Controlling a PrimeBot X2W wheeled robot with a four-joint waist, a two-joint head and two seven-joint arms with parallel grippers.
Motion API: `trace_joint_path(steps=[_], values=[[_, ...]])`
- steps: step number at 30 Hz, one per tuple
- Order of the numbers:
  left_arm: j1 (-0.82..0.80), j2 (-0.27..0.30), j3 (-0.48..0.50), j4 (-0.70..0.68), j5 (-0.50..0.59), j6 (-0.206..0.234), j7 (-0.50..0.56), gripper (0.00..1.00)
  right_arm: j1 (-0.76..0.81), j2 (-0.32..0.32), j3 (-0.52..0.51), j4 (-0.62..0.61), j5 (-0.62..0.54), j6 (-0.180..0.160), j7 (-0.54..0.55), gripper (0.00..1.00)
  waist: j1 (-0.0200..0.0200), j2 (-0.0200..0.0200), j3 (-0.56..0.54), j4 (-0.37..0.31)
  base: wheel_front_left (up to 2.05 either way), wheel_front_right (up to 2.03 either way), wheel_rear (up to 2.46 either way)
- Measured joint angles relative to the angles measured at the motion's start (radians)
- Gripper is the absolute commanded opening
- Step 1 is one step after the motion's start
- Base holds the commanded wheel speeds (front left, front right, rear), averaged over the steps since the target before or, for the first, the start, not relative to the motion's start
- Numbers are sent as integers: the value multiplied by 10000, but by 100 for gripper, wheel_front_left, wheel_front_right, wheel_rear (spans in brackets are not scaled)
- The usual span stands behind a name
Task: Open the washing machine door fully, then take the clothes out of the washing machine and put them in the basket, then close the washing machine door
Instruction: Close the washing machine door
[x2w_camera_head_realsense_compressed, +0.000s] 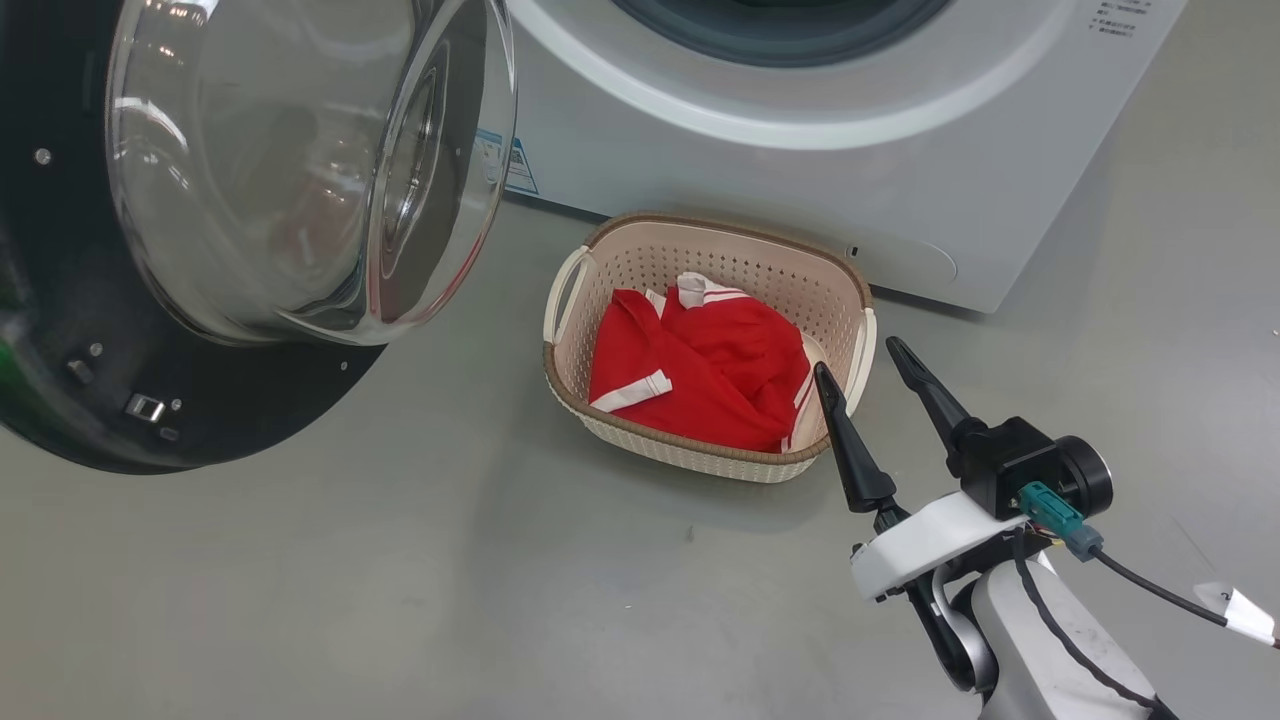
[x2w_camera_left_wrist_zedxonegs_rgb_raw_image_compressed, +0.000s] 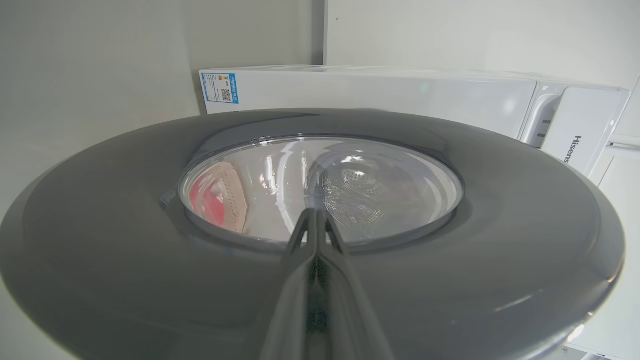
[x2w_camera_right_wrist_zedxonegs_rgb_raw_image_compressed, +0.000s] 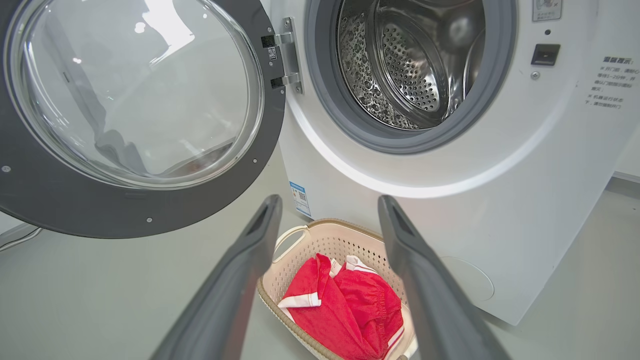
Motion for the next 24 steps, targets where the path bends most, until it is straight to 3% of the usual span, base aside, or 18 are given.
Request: trace_joint_path(steps=[8,24], values=[[151,-456,-61,-128,-257,-493,723,0,9,61,-52,-2,69,0,0,100,0,0,-119,4,0,0,0],[822,-1469,-322,-619,-623,-821,2054,0,221,199,-111,33,157,0,0,100,0,0,-673,-4,0,0,0]])
